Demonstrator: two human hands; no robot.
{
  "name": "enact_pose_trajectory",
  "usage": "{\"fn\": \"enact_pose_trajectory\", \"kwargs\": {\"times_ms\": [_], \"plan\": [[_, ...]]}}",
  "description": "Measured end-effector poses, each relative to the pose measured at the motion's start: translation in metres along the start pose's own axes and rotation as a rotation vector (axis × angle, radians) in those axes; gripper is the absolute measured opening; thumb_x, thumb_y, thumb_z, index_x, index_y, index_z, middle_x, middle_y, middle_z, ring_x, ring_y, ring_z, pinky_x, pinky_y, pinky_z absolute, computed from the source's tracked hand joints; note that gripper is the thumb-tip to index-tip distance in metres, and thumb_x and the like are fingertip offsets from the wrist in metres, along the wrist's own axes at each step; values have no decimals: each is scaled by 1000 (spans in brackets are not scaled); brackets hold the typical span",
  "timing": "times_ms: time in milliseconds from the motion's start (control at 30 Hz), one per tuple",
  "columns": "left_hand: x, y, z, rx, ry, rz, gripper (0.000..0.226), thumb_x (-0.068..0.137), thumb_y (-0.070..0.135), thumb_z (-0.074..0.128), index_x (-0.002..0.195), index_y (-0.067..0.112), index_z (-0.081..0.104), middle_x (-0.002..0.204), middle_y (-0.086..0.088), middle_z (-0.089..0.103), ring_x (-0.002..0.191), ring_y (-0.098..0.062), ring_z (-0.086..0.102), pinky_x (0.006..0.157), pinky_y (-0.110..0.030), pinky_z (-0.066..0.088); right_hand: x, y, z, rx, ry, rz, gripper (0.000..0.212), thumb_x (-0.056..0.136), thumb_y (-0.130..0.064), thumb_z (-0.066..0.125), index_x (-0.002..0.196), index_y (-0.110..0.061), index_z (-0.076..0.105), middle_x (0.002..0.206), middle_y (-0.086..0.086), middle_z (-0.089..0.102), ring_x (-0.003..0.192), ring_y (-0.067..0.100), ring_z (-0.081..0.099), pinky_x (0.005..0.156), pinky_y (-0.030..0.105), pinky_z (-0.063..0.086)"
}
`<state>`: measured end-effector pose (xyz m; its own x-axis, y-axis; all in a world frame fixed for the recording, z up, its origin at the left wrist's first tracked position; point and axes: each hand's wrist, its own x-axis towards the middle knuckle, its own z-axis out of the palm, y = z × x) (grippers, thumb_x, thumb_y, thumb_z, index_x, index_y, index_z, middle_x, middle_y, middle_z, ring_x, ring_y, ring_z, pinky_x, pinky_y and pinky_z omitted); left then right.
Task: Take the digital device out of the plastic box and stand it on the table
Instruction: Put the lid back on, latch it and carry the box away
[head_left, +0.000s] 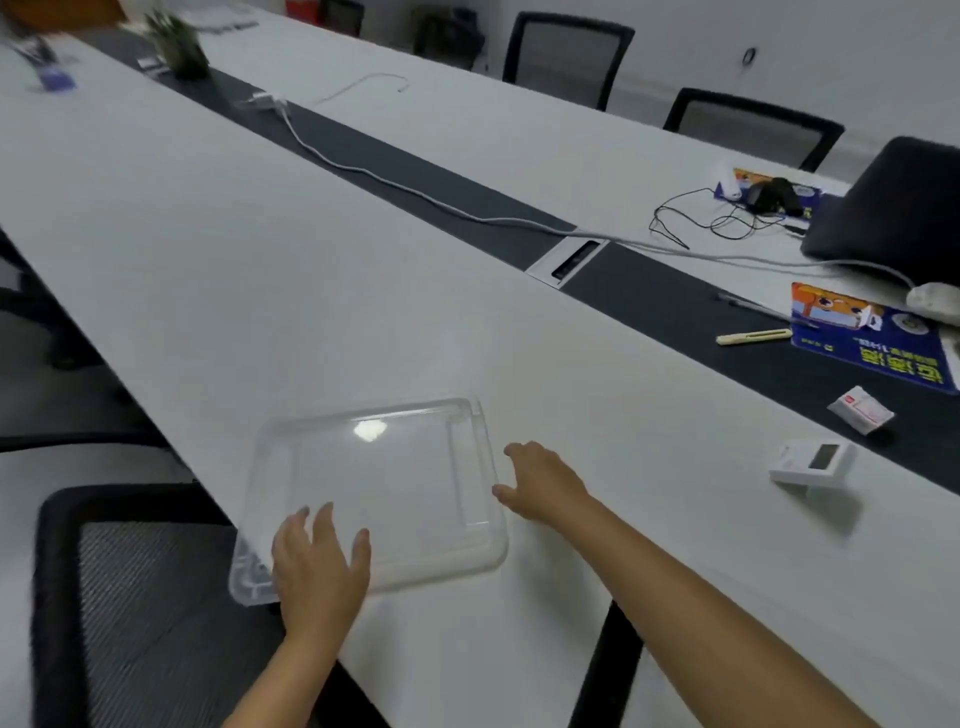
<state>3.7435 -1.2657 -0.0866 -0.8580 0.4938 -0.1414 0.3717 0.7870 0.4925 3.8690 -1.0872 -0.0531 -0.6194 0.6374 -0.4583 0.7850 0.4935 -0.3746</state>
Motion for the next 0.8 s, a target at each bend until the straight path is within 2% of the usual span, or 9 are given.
{"fn": "enact_pose_trajectory", "kwargs": {"times_ms": [100,200,267,367,433,533,667,800], "plan": [[23,-34,-10,25,-42,-187,56,88,27,47,133,-4,31,142,-30,29,133,-42,23,109,-53,20,17,-22,30,6,21,179,38,87,-20,46,121,-4,39,130,16,43,119,30,42,93,37,41],[40,-50,-12,43,-88,-248,56,88,31,46,127,-6,33,138,-28,36,126,-44,30,104,-54,27,18,-37,53,79,68,220,46,89,-21,45,128,-3,30,131,17,39,121,31,39,95,37,41],[49,-49,-15,17,-74,-306,57,86,31,48,127,-6,33,137,-29,36,124,-44,30,103,-54,27,19,-43,57,163,89,264,45,89,-18,45,127,-1,29,130,19,42,120,33,42,93,37,42],[58,-52,-20,-12,-46,-455,64,83,31,53,130,-4,29,144,-30,23,132,-42,18,109,-52,14,19,-44,59,246,112,333,32,88,-15,44,116,0,40,122,19,52,111,33,51,88,38,46],[63,-60,-22,-1,-42,-520,67,82,35,54,130,-4,29,142,-33,25,131,-44,22,109,-51,15,16,-44,62,210,107,316,30,89,-22,44,110,0,47,122,17,51,113,32,48,89,37,44],[67,-69,-25,23,-78,-546,68,82,39,52,128,-6,31,133,-33,39,123,-45,34,104,-50,24,15,-47,70,191,99,305,33,90,-25,44,111,0,48,127,17,45,117,31,44,91,36,43],[56,-77,-25,-68,-34,-505,57,86,29,50,125,-9,35,129,-35,42,119,-47,36,99,-51,31,16,-47,68,244,85,423,27,86,-10,46,110,2,48,124,20,49,112,33,51,89,34,45],[37,-78,-27,-183,49,-461,42,87,16,46,122,-9,40,122,-34,49,112,-46,43,94,-51,37,6,-41,42,285,99,414,28,84,-8,49,110,3,48,118,19,58,107,32,57,76,30,45]]}}
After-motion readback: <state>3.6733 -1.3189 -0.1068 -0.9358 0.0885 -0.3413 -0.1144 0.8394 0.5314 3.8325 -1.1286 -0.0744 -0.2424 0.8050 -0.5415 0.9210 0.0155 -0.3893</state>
